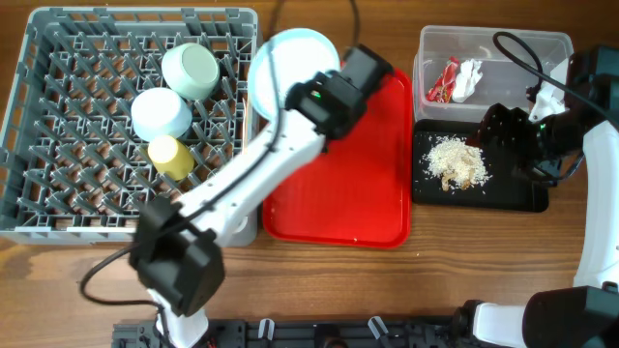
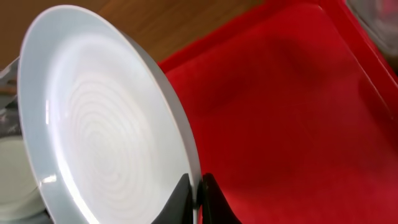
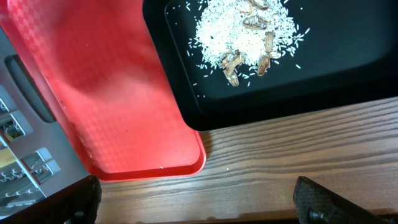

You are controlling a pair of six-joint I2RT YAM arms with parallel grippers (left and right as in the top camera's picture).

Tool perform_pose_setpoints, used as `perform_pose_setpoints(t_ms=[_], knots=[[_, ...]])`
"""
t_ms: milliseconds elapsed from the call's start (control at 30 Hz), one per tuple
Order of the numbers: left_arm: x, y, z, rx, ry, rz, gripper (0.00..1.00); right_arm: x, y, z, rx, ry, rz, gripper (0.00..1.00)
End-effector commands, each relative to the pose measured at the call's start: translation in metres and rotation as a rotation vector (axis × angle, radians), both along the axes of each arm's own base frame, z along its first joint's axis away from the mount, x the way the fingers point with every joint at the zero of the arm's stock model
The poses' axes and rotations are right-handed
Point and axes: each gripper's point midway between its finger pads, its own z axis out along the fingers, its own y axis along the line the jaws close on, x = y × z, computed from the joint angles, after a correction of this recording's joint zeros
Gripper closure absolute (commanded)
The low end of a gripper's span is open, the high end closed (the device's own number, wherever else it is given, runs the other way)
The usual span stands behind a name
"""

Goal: Sort waste into correct bins and load items into the dishwasher rack
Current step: 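Lift the plate on edge and carry it over the dish rack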

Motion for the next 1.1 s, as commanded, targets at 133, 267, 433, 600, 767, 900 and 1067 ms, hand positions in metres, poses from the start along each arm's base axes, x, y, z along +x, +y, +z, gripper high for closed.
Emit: perform_pose_setpoints(t_ms=[133,267,433,600,767,900,1067], knots=[[0.010,0.029,0.020,-0.421,0.184,0.109,0.96,0.000,-0.003,0.008,-0.026,-0.029,0.010,0.00],[0.021,0.052,0.024,-0.568,0.257,0.144,0.96,0.000,-0.003,0.008,-0.026,-0.029,0.010,0.00],[0.032,0.076,0.032,-0.714,0.306,0.174,0.96,0.000,-0.003,0.008,-0.027,-0.030,0.010,0.00],[0.036,0.091,0.042,-0.822,0.338,0.160,0.96,0.000,-0.003,0.008,-0.026,-0.029,0.010,0.00],[0.038,0.096,0.043,-0.836,0.339,0.165,0.96,0.000,-0.003,0.008,-0.026,-0.028,0.010,0.00],[0.035,0.088,0.042,-0.818,0.338,0.143,0.91,0.000,-0.003,0.008,-0.026,-0.029,0.009,0.00],[0.041,0.094,0.027,-0.632,0.248,0.232,0.66,0.000,-0.003,0.008,-0.026,-0.030,0.010,0.00]])
